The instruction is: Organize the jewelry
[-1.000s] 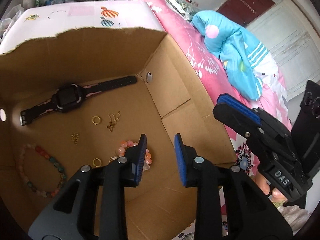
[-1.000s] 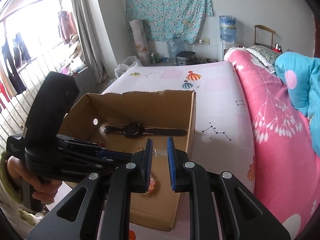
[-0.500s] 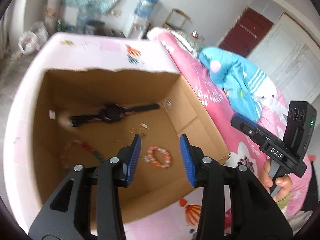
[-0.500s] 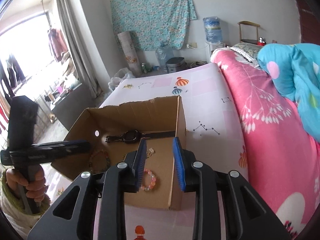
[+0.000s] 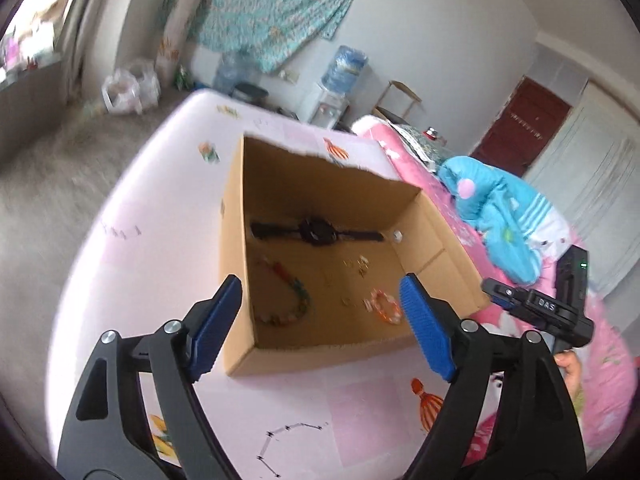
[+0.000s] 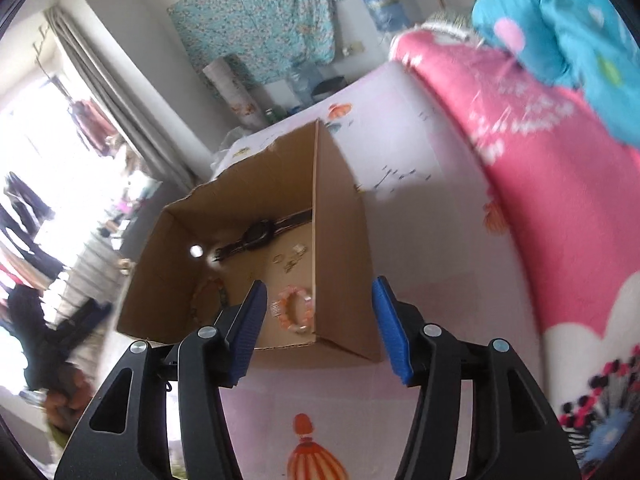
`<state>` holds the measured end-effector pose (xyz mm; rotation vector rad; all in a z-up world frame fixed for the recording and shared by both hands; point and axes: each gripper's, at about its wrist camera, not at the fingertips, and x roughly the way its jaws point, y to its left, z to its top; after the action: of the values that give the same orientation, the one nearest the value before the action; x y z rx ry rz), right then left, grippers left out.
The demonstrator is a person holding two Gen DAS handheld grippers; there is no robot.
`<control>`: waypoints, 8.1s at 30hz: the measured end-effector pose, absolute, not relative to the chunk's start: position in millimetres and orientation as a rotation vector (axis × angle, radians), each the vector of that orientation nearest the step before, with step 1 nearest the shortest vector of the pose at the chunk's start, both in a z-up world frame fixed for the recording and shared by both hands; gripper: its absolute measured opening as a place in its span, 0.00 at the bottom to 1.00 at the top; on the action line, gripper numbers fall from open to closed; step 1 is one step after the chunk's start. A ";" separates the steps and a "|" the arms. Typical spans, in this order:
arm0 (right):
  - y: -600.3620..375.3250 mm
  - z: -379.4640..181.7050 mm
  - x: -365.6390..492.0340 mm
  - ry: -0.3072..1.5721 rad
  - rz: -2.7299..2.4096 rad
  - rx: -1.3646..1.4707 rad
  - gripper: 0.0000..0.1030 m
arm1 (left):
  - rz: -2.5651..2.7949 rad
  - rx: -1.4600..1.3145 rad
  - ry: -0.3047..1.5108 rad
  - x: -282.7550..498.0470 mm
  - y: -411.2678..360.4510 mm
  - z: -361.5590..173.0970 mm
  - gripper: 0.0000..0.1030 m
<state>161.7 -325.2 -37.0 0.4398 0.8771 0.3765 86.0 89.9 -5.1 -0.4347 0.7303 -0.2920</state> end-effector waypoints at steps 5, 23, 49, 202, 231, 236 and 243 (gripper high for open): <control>-312.5 -53.7 174.1 0.970 0.429 0.487 0.55 | -0.277 -0.506 0.806 99.6 92.9 -30.6 0.76; -302.6 -32.0 132.1 0.939 0.370 0.424 0.60 | -0.304 -0.432 0.799 63.4 86.2 -21.9 0.79; -311.3 -38.5 111.4 0.946 0.356 0.474 0.60 | -0.325 -0.450 0.799 38.7 86.2 -24.3 0.79; -208.1 -40.6 30.5 0.901 0.188 0.015 0.93 | 0.087 -0.066 0.983 -2.6 13.1 -30.1 0.92; -208.5 -42.0 30.5 0.901 0.193 0.021 0.93 | 0.088 -0.066 0.983 -4.4 13.7 -32.6 0.92; -209.5 -43.3 30.9 0.905 0.192 0.026 0.93 | 0.088 -0.064 0.983 -4.7 13.8 -33.1 0.92; -211.3 -43.2 31.1 0.904 0.193 0.029 0.93 | 0.086 -0.065 0.984 -4.5 13.1 -33.7 0.92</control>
<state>31.1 -211.3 -43.2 0.0289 0.9042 0.1934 -4.5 13.1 -33.7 -0.0647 0.9837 0.0858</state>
